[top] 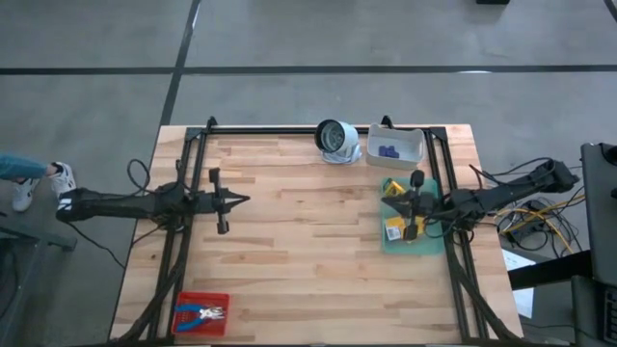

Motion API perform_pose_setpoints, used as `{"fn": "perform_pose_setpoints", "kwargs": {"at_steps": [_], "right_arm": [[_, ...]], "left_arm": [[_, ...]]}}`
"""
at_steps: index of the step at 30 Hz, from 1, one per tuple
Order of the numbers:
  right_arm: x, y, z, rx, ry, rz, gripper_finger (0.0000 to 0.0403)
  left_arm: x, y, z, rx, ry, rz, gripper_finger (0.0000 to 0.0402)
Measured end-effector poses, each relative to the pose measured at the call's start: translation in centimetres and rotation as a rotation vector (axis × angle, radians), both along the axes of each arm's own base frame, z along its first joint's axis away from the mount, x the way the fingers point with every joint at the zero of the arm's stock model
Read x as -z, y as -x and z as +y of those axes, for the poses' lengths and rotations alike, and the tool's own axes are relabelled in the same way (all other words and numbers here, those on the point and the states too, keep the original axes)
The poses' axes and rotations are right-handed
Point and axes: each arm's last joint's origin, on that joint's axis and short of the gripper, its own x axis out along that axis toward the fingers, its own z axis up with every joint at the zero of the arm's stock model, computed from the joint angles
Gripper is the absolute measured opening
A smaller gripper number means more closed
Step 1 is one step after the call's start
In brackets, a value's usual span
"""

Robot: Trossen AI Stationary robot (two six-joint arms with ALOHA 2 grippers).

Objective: Pick & Place School Supplies
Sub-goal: Return to Home Position

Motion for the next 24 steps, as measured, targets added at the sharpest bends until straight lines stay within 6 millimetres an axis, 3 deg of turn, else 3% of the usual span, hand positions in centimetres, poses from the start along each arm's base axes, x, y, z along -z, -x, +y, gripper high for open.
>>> {"fn": "perform_pose_setpoints", "kwargs": {"at_steps": [24], "right_arm": [[2.5, 3.1, -1.1, 0.047, -0.023, -0.118, 0.0008]], "left_arm": [[-1.0, 0.9, 0.1, -0.005, -0.106, -0.059, 0.0006]]}}
